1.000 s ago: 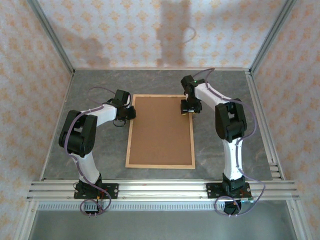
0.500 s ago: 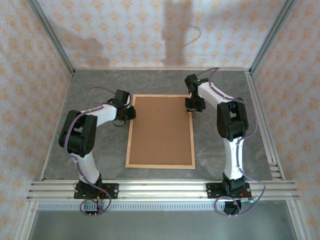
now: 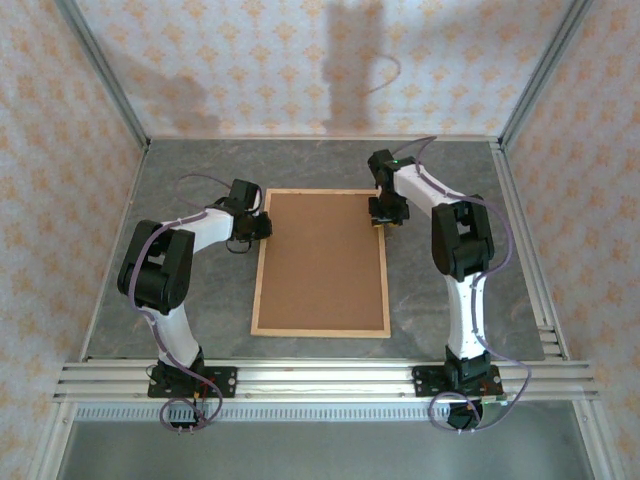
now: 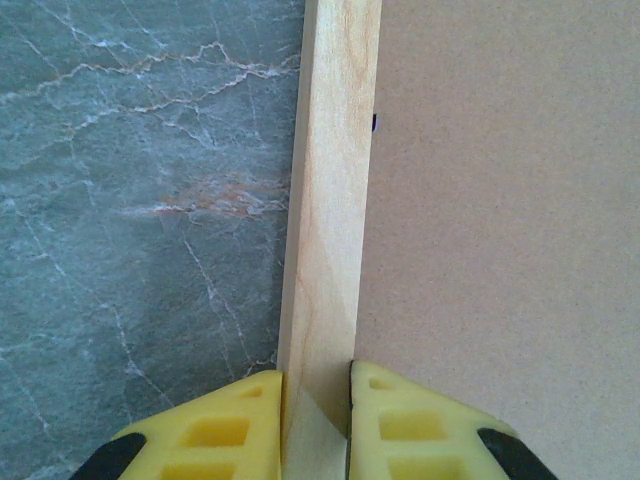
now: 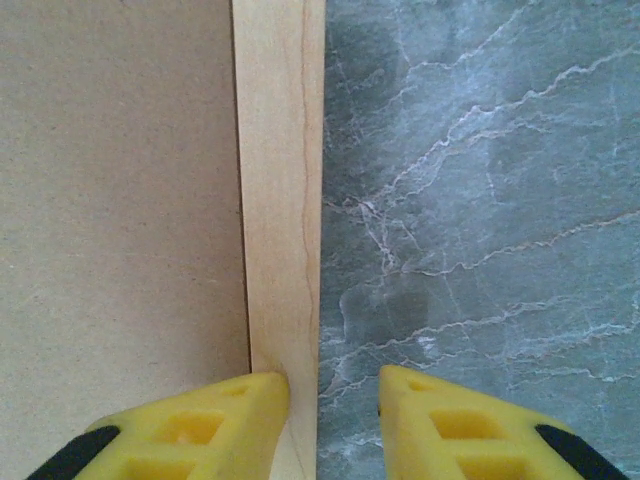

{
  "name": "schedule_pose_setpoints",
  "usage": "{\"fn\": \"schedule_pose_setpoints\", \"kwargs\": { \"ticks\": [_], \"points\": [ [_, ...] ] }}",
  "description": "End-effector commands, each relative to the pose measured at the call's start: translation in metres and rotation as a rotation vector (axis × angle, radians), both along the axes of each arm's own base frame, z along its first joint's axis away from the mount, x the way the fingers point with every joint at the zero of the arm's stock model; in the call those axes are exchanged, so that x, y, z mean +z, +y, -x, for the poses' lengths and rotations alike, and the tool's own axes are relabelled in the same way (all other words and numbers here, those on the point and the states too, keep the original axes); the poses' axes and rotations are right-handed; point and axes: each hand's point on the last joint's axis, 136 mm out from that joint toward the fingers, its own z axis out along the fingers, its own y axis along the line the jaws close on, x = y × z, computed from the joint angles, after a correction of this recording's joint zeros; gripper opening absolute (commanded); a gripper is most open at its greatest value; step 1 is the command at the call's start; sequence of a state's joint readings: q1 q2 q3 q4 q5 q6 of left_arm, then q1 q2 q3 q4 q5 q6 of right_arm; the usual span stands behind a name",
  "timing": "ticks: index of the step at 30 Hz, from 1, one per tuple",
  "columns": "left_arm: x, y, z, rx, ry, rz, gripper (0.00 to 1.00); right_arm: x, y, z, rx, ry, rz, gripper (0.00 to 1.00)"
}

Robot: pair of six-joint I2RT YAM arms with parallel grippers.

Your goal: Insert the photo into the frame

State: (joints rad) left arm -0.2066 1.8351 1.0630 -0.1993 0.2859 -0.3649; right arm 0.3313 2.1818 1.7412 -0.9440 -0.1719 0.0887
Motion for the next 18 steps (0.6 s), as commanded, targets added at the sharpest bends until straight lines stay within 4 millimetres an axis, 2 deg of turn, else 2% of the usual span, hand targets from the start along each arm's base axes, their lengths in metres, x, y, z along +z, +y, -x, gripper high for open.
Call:
{"fn": "schedule_pose_setpoints", "kwargs": {
  "ticks": [1,18],
  "points": [
    [-0.033,-0.006,0.025,-0.028,0.121,0.001,0.18,-0.016,0.014,0.010,0.026,0.055,-0.003,0.34],
    [-0.033,-0.006,0.026,-0.029,0.124,0.003,0.18,-0.035,0.027,0.032,0.066,0.114,0.020,0.34]
  ]
}}
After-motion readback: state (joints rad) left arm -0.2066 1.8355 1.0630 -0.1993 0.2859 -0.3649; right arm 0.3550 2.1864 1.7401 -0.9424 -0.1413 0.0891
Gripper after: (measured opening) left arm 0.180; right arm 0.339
